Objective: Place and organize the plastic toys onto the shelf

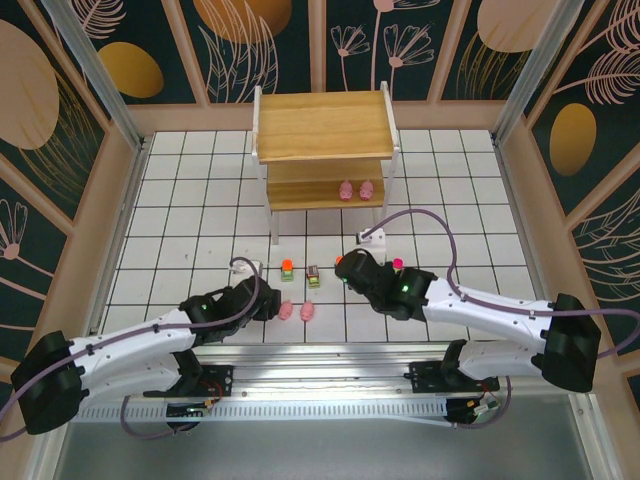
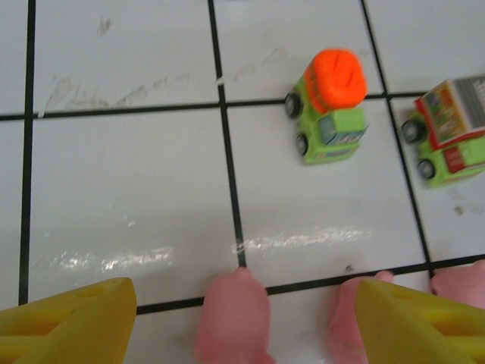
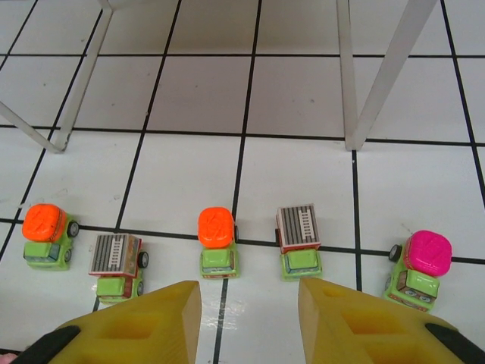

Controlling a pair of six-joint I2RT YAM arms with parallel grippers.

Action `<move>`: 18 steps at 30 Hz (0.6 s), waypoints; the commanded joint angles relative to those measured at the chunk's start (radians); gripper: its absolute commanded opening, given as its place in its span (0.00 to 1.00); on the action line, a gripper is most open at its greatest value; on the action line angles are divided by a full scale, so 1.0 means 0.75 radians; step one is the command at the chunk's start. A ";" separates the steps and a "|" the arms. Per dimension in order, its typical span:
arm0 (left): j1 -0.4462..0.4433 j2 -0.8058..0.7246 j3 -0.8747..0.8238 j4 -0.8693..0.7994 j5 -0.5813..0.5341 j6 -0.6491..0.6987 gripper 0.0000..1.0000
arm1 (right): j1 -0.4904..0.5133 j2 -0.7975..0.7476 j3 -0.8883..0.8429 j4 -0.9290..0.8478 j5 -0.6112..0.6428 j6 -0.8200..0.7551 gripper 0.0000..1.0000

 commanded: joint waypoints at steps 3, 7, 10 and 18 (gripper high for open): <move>-0.011 -0.055 -0.021 -0.056 0.034 -0.082 0.76 | 0.016 -0.054 -0.052 -0.029 0.005 0.051 0.38; -0.011 -0.075 -0.052 -0.048 0.068 -0.099 0.76 | 0.018 -0.059 -0.082 -0.018 -0.007 0.062 0.37; -0.010 -0.056 -0.079 -0.042 0.086 -0.112 0.75 | 0.019 -0.061 -0.100 -0.006 -0.011 0.063 0.37; -0.011 -0.043 -0.090 -0.049 0.090 -0.131 0.70 | 0.020 -0.071 -0.123 0.002 -0.013 0.073 0.35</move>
